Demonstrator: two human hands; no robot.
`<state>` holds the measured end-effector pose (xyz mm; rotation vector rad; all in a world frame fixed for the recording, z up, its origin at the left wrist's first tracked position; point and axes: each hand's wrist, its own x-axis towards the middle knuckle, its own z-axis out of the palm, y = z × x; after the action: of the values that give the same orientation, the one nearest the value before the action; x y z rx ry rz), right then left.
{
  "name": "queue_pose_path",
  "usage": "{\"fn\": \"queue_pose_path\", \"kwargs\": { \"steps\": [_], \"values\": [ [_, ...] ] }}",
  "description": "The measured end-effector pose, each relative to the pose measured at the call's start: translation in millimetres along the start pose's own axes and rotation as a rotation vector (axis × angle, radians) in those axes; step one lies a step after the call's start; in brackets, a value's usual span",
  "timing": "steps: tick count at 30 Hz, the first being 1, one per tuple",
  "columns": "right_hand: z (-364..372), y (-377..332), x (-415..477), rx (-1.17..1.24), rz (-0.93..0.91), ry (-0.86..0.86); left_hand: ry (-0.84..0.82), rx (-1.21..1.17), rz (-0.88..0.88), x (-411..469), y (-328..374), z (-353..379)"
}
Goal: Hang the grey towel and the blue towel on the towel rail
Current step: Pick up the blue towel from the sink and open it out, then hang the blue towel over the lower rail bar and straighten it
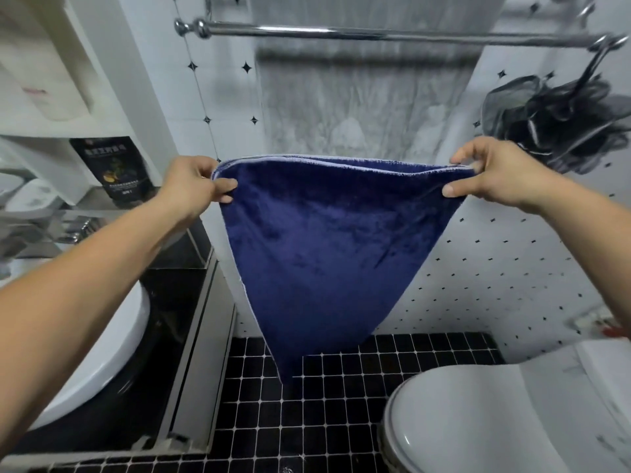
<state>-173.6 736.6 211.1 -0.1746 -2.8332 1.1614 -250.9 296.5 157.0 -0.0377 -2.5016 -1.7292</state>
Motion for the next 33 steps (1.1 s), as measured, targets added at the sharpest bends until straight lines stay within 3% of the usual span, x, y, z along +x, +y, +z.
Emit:
{"fn": "queue_pose_path", "kwargs": {
  "steps": [8,13,16,23,29,33],
  "values": [
    [-11,-16,1,0.202,0.049,0.057,0.056,-0.105,-0.067,11,28,8],
    [-4,-23,4,0.637,0.202,0.038,0.068,-0.211,-0.077,20,38,13],
    [-4,-30,14,0.839,0.250,0.141,0.104,-0.239,-0.135,30,51,13],
    [-24,-46,48,1.174,0.266,0.360,0.122,-0.652,-0.203,57,99,14],
    [-40,-55,85,1.319,0.235,0.394,0.215,-0.894,-0.259,83,125,27],
    [-49,-55,105,1.439,0.161,0.404,0.236,-1.019,-0.172,95,137,39]
  ]
}}
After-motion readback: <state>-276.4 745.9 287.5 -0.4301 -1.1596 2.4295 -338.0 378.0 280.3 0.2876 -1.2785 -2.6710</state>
